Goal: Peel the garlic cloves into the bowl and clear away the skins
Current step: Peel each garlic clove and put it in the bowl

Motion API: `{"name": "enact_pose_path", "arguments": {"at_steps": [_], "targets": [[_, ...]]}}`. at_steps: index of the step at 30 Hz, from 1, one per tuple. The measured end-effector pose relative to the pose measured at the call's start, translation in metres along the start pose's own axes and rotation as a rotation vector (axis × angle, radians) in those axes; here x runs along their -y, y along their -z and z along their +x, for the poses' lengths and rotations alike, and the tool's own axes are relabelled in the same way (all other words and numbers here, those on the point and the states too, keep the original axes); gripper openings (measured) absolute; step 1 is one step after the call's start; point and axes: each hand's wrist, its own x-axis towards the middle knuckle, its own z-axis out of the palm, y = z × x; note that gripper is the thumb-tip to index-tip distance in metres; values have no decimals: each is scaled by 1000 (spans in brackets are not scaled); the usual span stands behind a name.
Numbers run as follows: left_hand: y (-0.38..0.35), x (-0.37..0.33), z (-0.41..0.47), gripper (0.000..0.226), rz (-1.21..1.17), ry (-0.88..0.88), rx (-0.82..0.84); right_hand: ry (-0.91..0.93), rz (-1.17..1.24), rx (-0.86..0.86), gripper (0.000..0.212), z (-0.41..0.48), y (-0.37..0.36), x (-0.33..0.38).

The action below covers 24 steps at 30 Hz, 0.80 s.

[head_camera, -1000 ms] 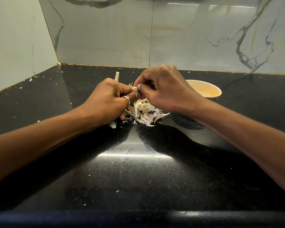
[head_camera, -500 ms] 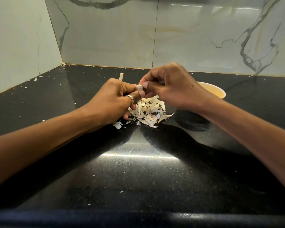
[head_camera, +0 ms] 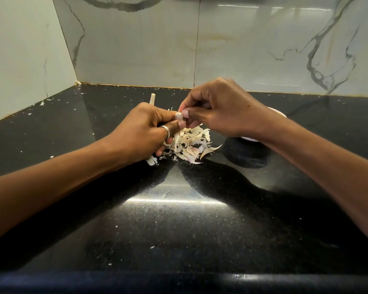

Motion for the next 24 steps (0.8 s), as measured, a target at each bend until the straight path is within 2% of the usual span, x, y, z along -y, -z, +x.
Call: {"name": "enact_pose_path", "arguments": {"at_steps": [12, 24], "targets": [[1, 2, 1, 19, 22, -3, -40, 24, -68, -58, 10, 1, -8, 0], [0, -3, 0, 20, -65, 31, -14, 0, -35, -12, 13, 1, 1, 0]]}}
